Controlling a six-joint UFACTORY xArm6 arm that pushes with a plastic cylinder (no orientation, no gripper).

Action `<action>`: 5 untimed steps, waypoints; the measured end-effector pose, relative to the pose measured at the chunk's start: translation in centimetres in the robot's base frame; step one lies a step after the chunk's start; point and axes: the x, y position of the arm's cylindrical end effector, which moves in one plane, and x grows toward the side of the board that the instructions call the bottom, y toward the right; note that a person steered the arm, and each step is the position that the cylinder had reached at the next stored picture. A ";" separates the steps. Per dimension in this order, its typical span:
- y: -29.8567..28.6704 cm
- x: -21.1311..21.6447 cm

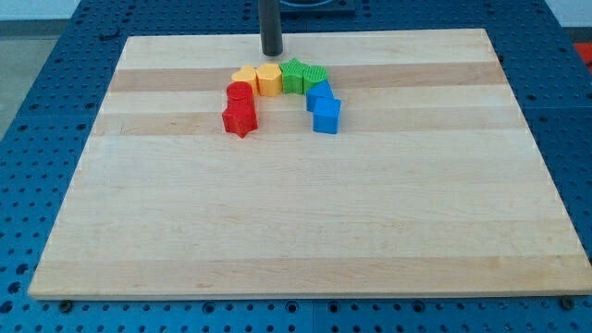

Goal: Point your arm at the yellow heart

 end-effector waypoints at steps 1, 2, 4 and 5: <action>-2.1 1.5; -3.9 2.5; -5.5 3.9; -5.3 4.3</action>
